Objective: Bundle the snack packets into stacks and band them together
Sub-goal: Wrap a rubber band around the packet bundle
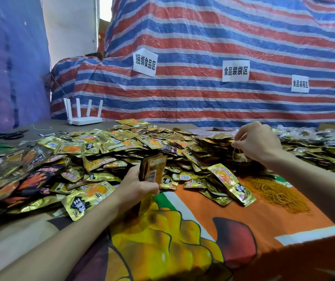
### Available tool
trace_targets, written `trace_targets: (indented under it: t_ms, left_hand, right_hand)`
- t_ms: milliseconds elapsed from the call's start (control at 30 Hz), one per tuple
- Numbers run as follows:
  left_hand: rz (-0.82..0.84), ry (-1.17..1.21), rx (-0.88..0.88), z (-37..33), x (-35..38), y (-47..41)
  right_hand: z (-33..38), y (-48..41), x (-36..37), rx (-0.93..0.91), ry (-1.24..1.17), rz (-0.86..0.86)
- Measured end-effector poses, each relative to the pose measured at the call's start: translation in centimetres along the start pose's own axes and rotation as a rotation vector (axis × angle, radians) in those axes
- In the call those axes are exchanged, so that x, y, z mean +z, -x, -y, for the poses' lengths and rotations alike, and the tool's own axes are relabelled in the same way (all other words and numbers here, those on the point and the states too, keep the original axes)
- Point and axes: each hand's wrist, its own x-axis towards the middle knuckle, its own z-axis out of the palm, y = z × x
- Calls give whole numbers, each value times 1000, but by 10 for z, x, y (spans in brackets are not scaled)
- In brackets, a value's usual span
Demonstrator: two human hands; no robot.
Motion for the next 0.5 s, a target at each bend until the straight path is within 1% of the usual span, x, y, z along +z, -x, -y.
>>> trace_targets:
  t_ms: [67, 300, 400, 467, 500]
  left_hand:
    - [3, 19, -7, 1, 0, -1]
    - [-67, 297, -88, 0, -2, -3]
    - [-107, 350, -93, -5, -9, -4]
    - [-170, 376, -158, -4, -14, -7]
    - [-196, 392, -199, -4, -16, -8]
  right_hand:
    - [8, -1, 1, -33, -48, 36]
    - [64, 27, 28, -129, -608, 294]
    - [99, 40, 52, -174, -801, 382]
    - [119, 45, 69, -232, -880, 389]
    - [126, 45, 77, -276, -873, 358]
